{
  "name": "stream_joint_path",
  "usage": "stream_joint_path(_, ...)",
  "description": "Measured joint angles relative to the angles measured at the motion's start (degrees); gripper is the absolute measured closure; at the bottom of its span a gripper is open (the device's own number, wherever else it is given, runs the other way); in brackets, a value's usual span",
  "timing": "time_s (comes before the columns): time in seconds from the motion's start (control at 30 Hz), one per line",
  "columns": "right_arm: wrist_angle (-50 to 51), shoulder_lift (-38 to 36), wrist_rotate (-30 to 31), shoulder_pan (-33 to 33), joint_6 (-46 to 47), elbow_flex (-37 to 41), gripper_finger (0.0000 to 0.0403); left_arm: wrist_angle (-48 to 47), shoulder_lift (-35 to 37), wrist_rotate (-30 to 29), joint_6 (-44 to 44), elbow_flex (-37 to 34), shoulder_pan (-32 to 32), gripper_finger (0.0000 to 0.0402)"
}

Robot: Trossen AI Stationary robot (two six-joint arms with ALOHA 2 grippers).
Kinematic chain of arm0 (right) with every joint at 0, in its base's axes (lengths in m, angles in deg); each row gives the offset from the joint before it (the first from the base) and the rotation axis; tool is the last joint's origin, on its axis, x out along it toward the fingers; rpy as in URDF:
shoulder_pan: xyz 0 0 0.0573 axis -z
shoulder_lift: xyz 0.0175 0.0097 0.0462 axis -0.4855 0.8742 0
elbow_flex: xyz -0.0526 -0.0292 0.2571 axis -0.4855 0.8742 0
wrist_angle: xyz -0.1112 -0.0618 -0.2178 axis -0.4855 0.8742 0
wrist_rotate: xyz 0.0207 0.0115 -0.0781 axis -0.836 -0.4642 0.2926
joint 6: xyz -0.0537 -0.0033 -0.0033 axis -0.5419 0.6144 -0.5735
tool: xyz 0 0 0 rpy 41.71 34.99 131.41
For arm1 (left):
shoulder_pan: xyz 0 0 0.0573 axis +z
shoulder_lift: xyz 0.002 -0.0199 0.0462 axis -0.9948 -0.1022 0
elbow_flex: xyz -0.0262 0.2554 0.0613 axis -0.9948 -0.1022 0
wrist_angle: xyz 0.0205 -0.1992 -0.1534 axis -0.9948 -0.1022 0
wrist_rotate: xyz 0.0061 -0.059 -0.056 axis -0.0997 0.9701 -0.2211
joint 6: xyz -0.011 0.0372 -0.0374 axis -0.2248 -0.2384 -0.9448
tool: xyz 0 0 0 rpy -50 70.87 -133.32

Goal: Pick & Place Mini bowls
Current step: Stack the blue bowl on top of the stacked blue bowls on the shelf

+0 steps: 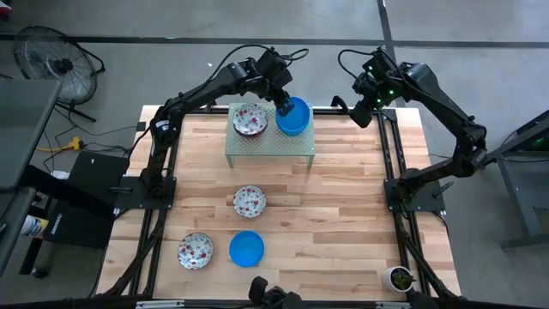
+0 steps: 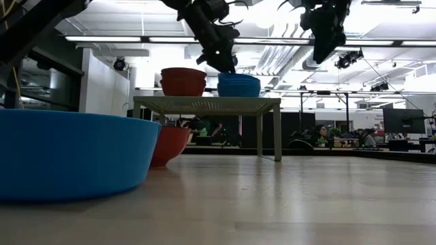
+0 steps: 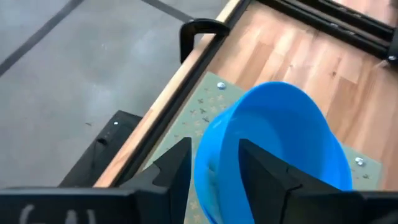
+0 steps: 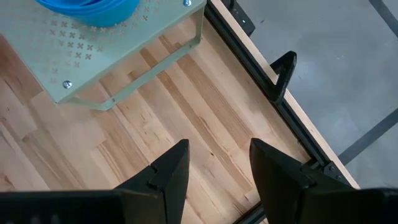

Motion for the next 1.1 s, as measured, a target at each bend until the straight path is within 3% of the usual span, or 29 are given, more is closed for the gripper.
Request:
stream_joint_path(0.3,-0.05,0.00,-1.18,-0.02,-0.66,0.00,0.0247,-0.96,0.07,-4.84,7.99,5.25,0.00,0.0271)
stream_joint_path(0.5,-0.32,0.00,-1.18,0.00,-1.09,0.00,0.0247,-1.94,0.07,1.64,19.85,5.33,-0.07,0.0271)
stream_joint_path(0.63,-0.70,0.00,-1.18,0.00,-1.51,0.00,0.0247,-3.31,0.07,2.30,27.67,5.33,-0.88,0.0271)
stream_joint_path(0.9,-1.78,0.00,-2.04,-0.02,-1.51,0.00,0.0247,-4.90,0.07,-0.69,28.06,5.31,-0.74,0.0271)
stream_joint_path(1.1,-1.75,0.00,-2.05,0.00,-1.51,0.00,0.0247,-4.81,0.04,0.48,28.02,2.73,-0.76,0.0271)
